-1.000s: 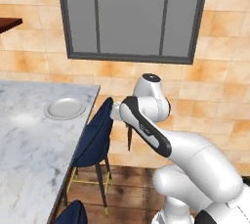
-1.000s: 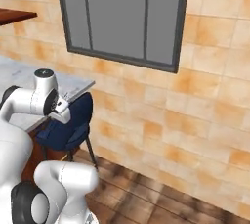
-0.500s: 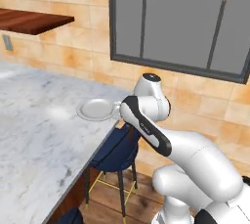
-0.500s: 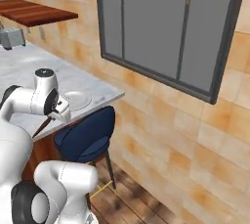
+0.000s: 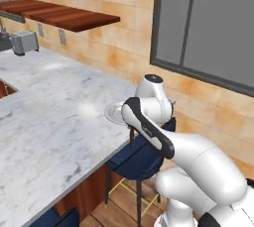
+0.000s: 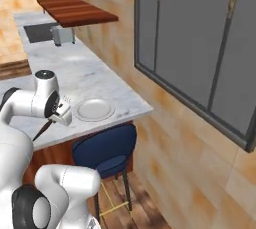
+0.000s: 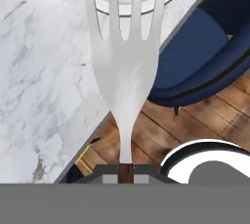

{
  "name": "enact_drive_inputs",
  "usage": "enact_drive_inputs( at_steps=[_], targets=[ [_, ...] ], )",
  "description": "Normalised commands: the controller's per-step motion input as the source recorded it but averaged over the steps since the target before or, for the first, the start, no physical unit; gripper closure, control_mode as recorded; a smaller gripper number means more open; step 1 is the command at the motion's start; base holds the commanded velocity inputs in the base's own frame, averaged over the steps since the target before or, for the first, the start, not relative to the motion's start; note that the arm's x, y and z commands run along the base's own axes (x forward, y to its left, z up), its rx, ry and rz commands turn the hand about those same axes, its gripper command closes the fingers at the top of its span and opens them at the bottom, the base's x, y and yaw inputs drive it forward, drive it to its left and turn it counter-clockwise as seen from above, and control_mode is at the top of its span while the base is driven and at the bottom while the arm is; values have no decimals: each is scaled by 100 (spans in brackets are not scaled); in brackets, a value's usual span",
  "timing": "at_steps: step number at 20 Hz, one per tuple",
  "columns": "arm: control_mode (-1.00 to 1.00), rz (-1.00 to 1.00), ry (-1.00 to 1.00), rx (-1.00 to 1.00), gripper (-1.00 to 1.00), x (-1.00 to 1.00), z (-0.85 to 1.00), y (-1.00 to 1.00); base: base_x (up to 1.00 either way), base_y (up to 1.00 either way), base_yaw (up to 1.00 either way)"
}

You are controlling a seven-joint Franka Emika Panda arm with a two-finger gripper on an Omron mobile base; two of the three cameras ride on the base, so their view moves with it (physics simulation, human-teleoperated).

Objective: Take the fork and place it on the left side of the plate. Then take the spoon and place it on the right side of the plate. Make sure they're directly next to the plate.

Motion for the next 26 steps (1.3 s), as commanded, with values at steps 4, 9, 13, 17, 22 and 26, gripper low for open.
enact_drive_inputs(
  at_steps=[4,9,13,17,22,26],
  targets=[
    [100,0,0,0,100,0,0,0,54,-16,43],
    [100,0,0,0,100,0,0,0,58,-12,33],
    [100,0,0,0,100,0,0,0,54,-10,35],
    [100,0,0,0,100,0,0,0,50,-1,31],
    [100,0,0,0,100,0,0,0,5,0,5],
    [100,0,0,0,100,0,0,0,0,0,0]
  ],
)
